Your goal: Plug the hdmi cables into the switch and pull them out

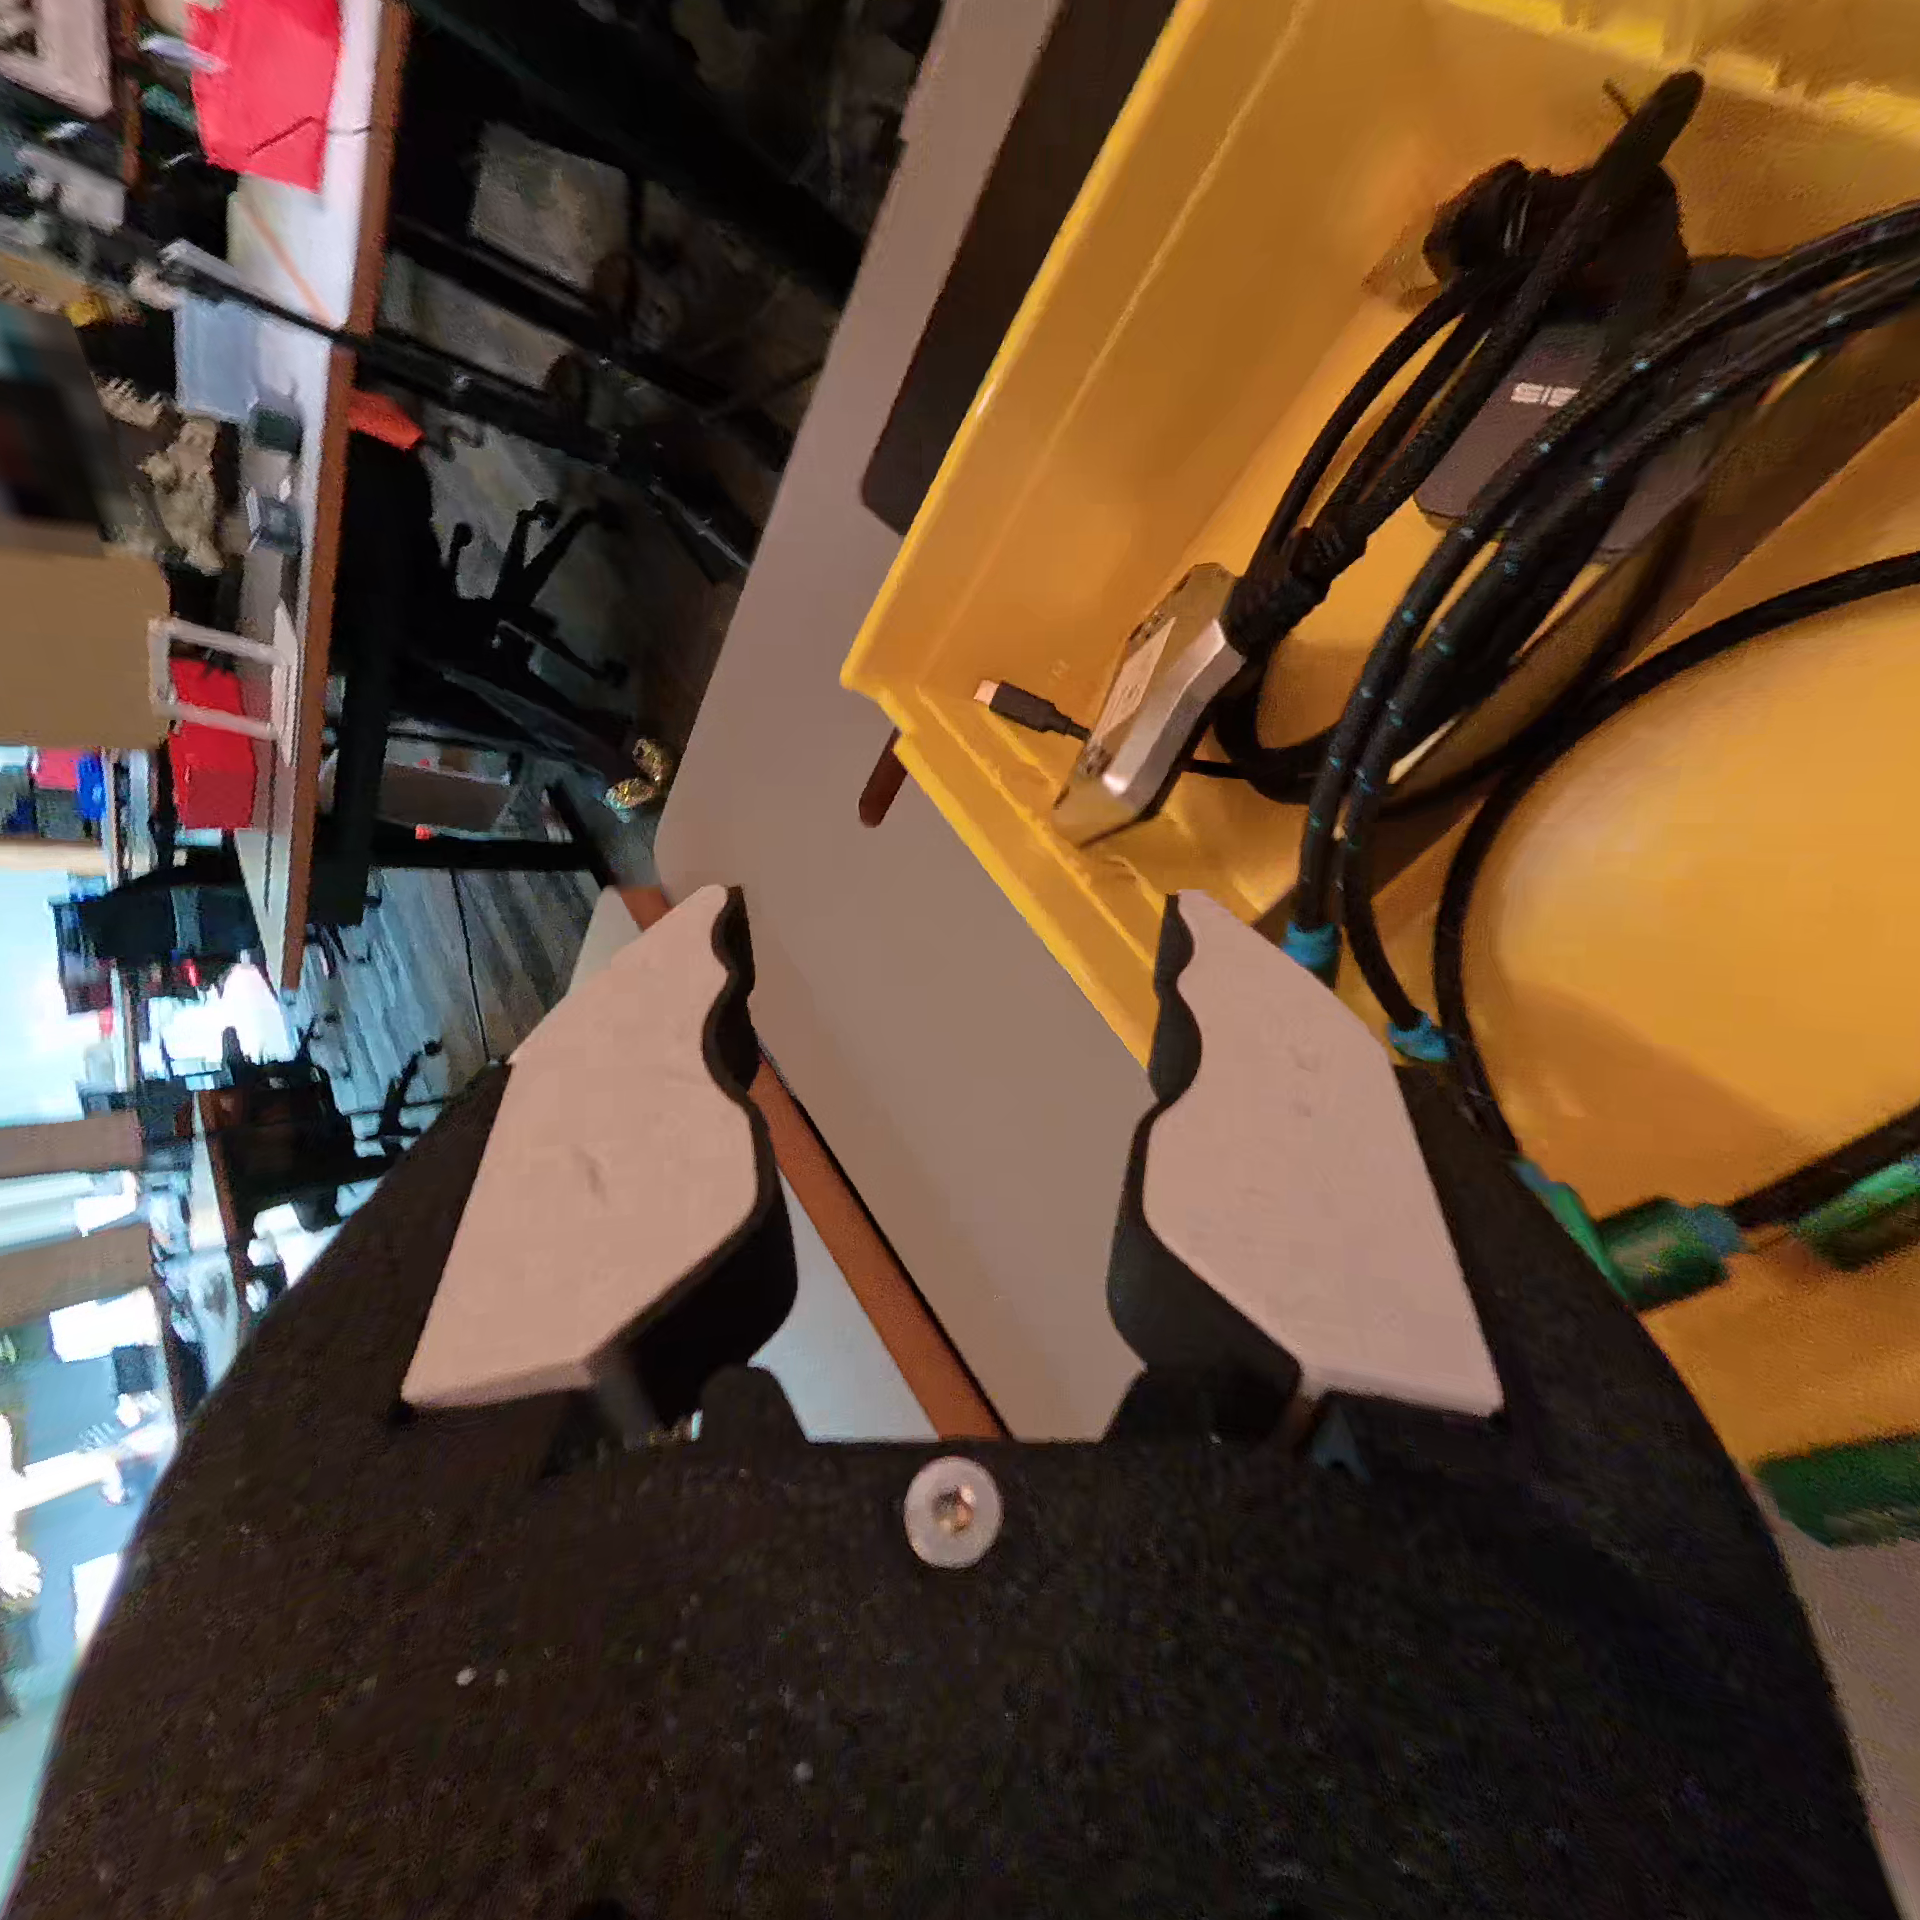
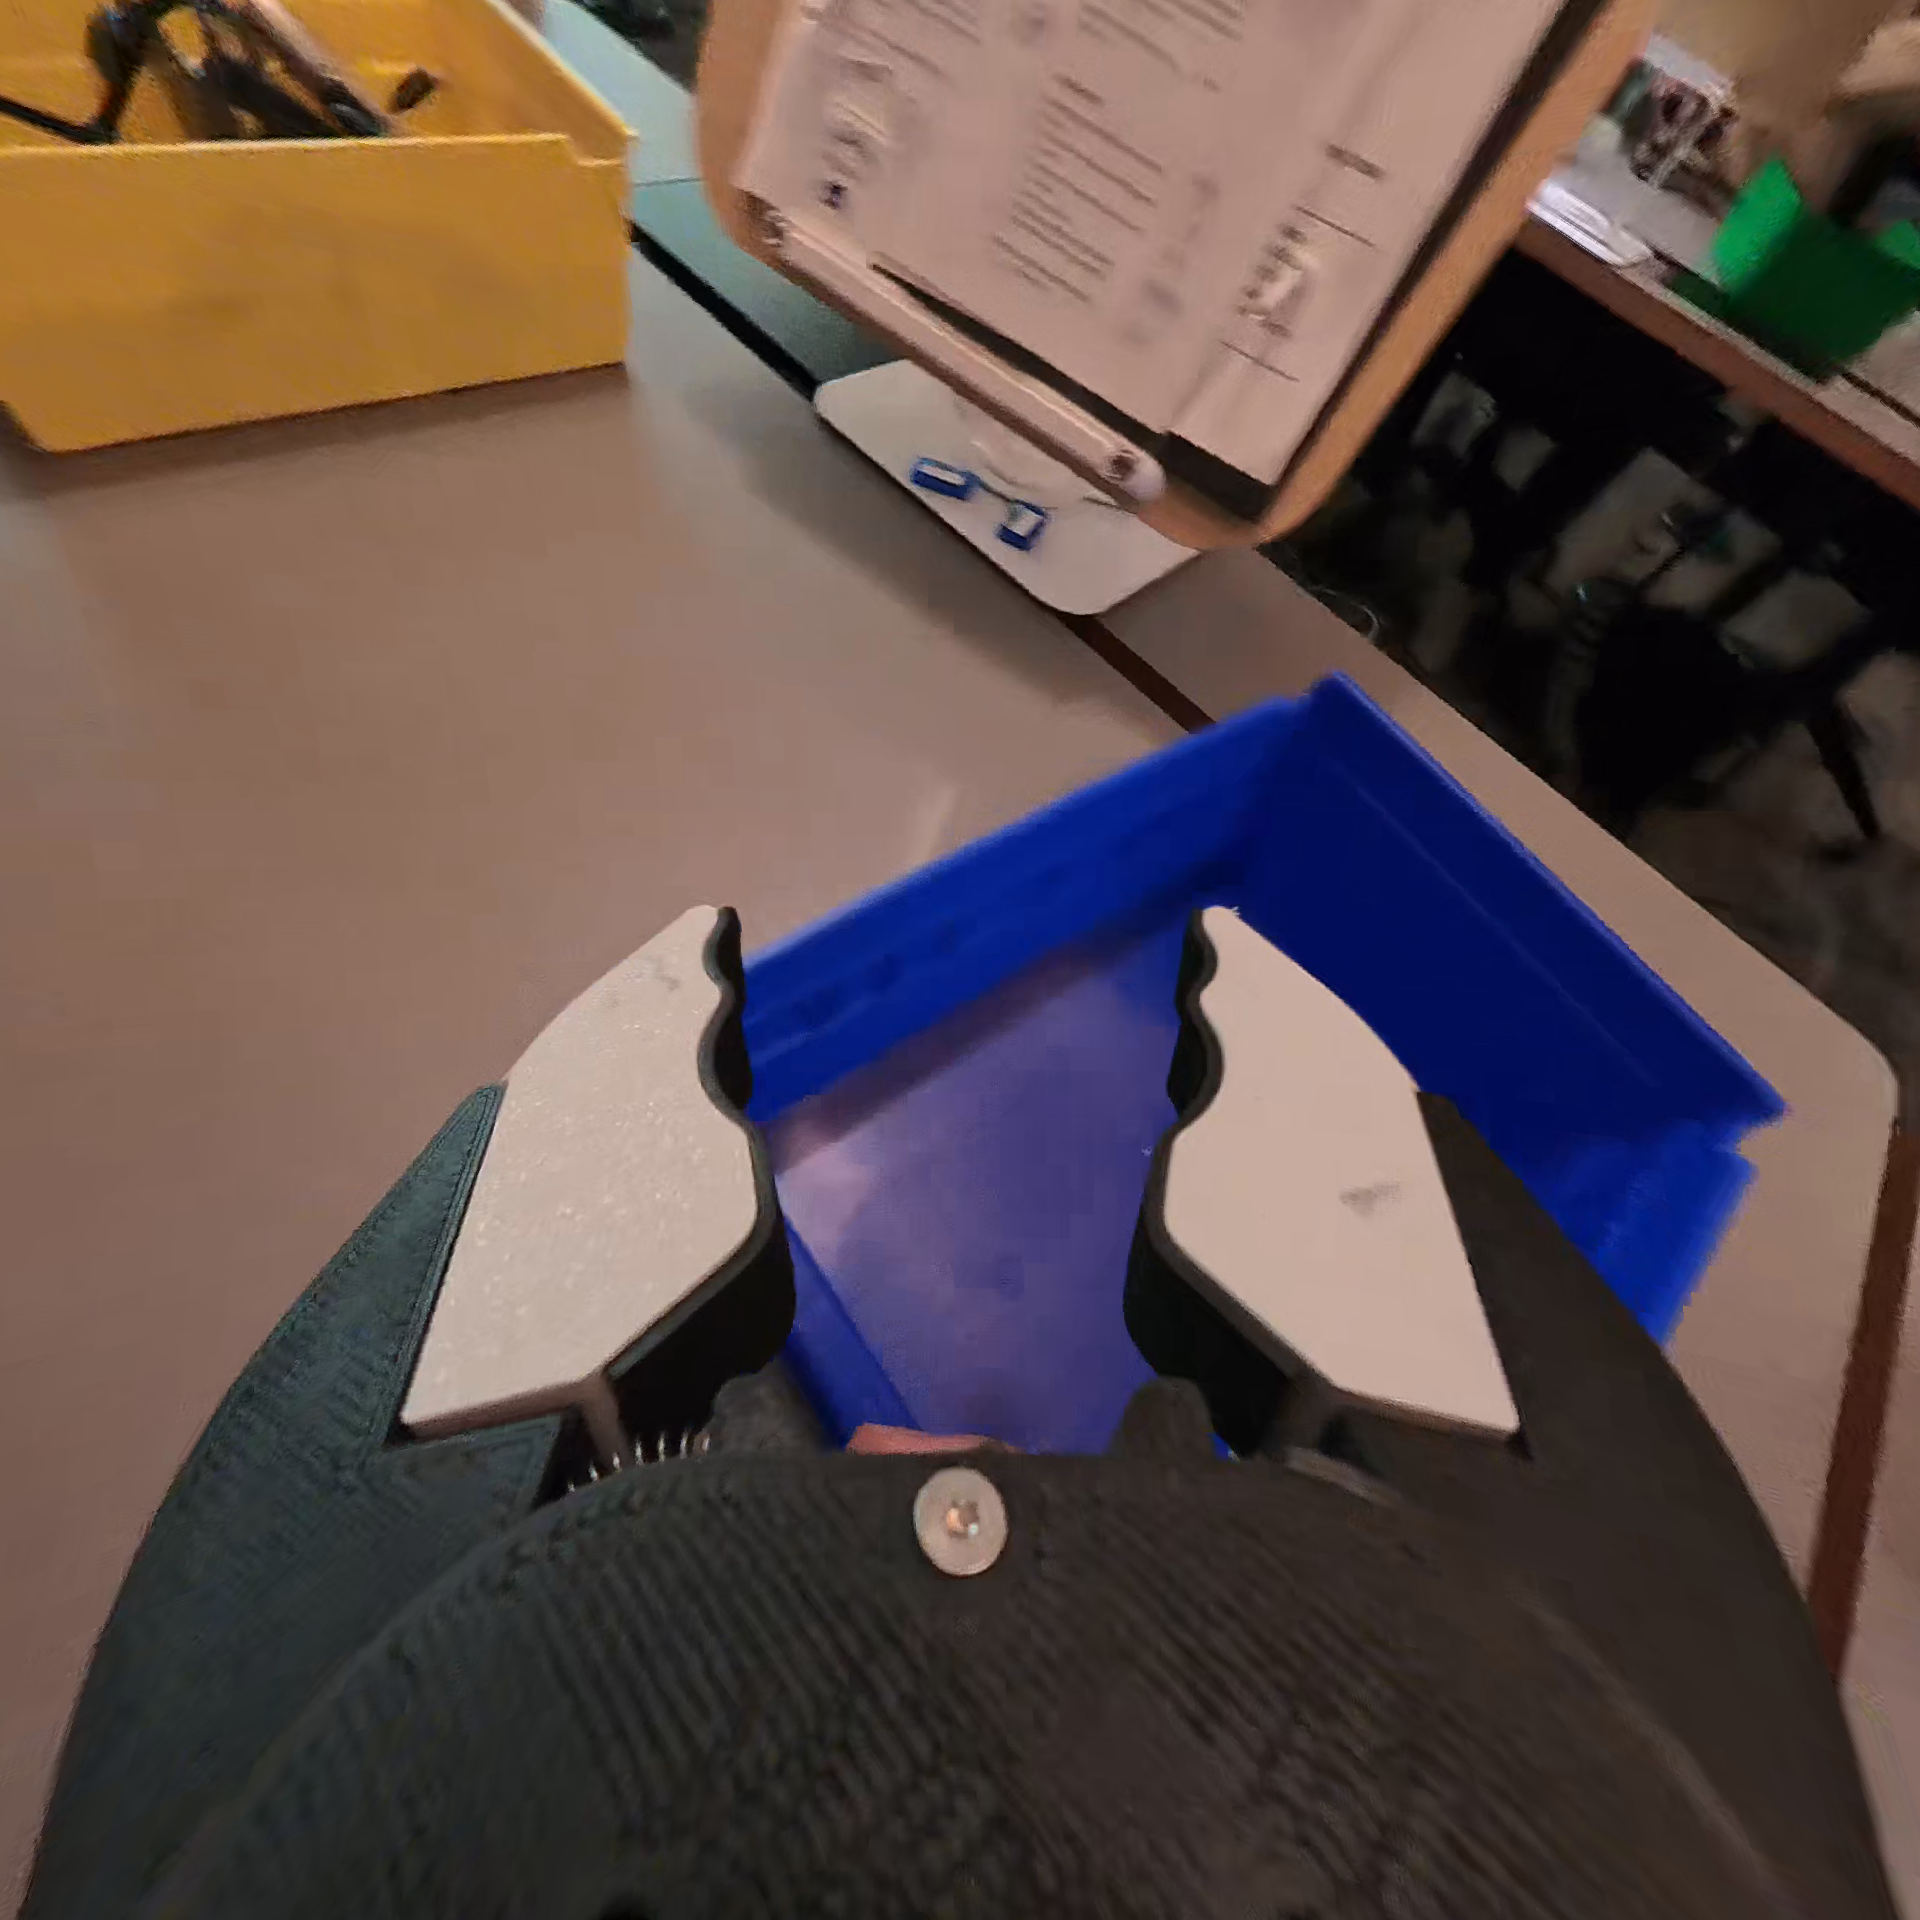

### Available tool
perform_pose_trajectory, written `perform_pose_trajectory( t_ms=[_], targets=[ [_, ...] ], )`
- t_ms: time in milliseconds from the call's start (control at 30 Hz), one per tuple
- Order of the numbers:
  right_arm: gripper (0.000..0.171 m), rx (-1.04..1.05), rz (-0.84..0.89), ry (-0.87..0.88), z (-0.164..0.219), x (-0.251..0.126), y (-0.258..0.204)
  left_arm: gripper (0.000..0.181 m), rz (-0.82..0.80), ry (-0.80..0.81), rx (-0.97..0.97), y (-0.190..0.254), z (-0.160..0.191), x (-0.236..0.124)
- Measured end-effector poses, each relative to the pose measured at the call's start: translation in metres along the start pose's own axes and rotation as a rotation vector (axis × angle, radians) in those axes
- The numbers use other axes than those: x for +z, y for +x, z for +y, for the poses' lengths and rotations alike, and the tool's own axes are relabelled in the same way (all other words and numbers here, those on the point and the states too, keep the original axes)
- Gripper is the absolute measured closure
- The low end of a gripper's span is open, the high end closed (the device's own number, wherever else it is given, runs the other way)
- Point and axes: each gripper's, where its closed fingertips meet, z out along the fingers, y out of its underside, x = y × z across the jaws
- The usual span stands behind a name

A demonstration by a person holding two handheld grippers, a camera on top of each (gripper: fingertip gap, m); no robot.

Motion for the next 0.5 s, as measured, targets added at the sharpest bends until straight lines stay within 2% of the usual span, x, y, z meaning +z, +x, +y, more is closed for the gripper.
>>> perform_pose_trajectory(
  t_ms=[133,267,367,467,500],
  targets=[
    [0.091,-0.060,-0.042,-0.020,0.011,0.010,-0.030,0.105,0.128,-0.080,0.175,0.008,-0.014,0.046],
    [0.092,-0.081,-0.037,-0.041,0.013,0.011,-0.028,0.106,0.208,-0.199,0.330,0.025,-0.007,0.081],
    [0.093,-0.044,-0.077,0.001,0.009,0.010,-0.029,0.118,0.250,-0.257,0.406,0.037,-0.003,0.097],
    [0.093,-0.007,-0.112,0.014,0.011,0.014,-0.030,0.115,0.251,-0.285,0.449,0.039,-0.001,0.106],
    [0.094,-0.001,-0.120,0.012,0.013,0.016,-0.031,0.119,0.261,-0.286,0.445,0.041,0.000,0.108]
  ],
)
